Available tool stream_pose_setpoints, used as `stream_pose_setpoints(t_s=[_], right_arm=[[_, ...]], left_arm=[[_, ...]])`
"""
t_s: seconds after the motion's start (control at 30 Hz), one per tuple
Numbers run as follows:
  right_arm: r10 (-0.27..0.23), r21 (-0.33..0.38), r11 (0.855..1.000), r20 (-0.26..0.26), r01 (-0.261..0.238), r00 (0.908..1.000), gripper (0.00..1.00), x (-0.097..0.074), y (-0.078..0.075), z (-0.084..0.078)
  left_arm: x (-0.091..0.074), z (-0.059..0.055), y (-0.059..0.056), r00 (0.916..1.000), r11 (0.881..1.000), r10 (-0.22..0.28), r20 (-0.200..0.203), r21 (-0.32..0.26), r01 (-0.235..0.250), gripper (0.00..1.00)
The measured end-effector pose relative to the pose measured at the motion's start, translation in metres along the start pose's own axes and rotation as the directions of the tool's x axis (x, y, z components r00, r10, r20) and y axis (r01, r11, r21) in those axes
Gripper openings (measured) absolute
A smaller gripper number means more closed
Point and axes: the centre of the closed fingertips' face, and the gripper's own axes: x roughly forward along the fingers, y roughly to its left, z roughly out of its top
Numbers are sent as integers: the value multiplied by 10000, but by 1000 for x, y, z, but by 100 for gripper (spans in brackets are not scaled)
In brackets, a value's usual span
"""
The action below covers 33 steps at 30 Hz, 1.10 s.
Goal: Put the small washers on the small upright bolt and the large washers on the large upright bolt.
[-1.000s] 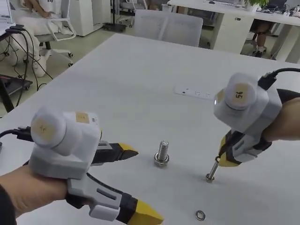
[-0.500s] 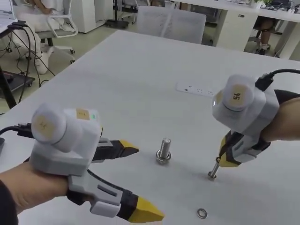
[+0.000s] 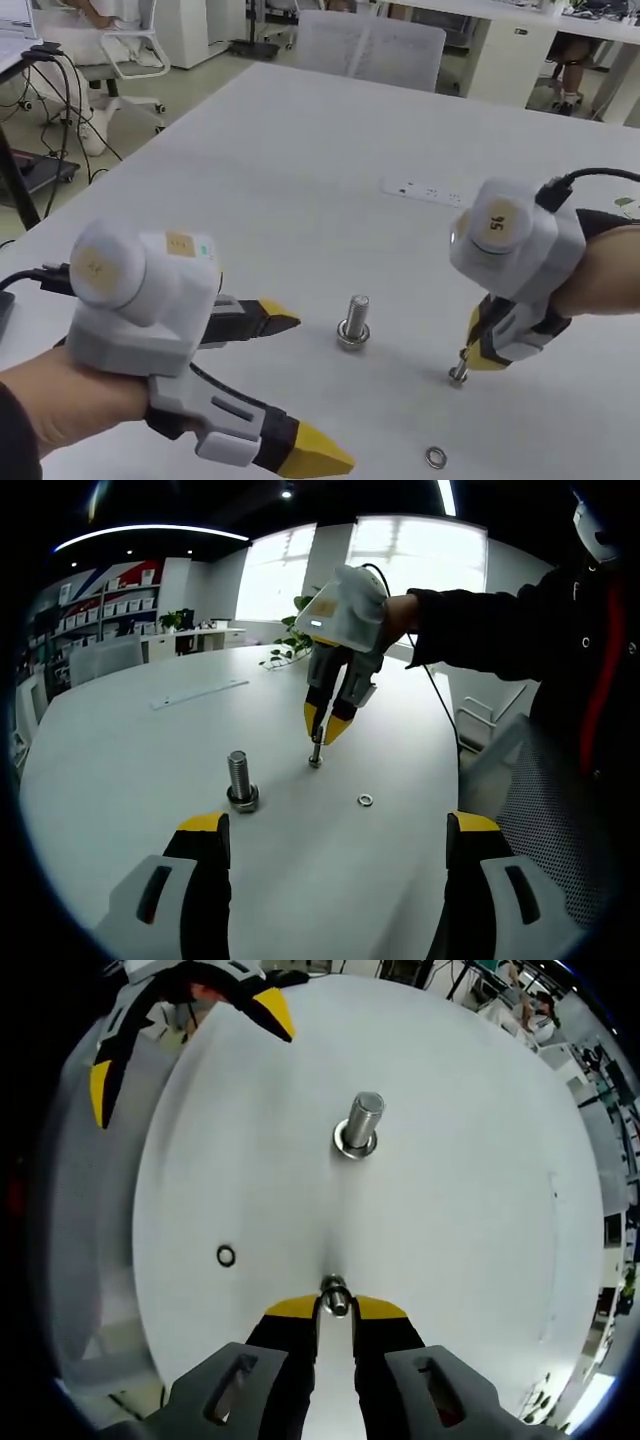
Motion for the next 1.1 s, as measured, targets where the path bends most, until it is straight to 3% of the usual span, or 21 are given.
stream_pose_setpoints(t_s=[0.43, 1.1], right_arm=[[286, 193, 9994, -27, -285, 9996, 14, 22, 1, -2], [346, 386, 9986, 130, -351, 9993, 18, 26, 4, 2]], left_arm=[[-1, -1, -1, 10000, 10000, 21, -60, -89, -22, 89], [-1, -2, 0, 9999, 9999, 54, -85, -140, -55, 89]])
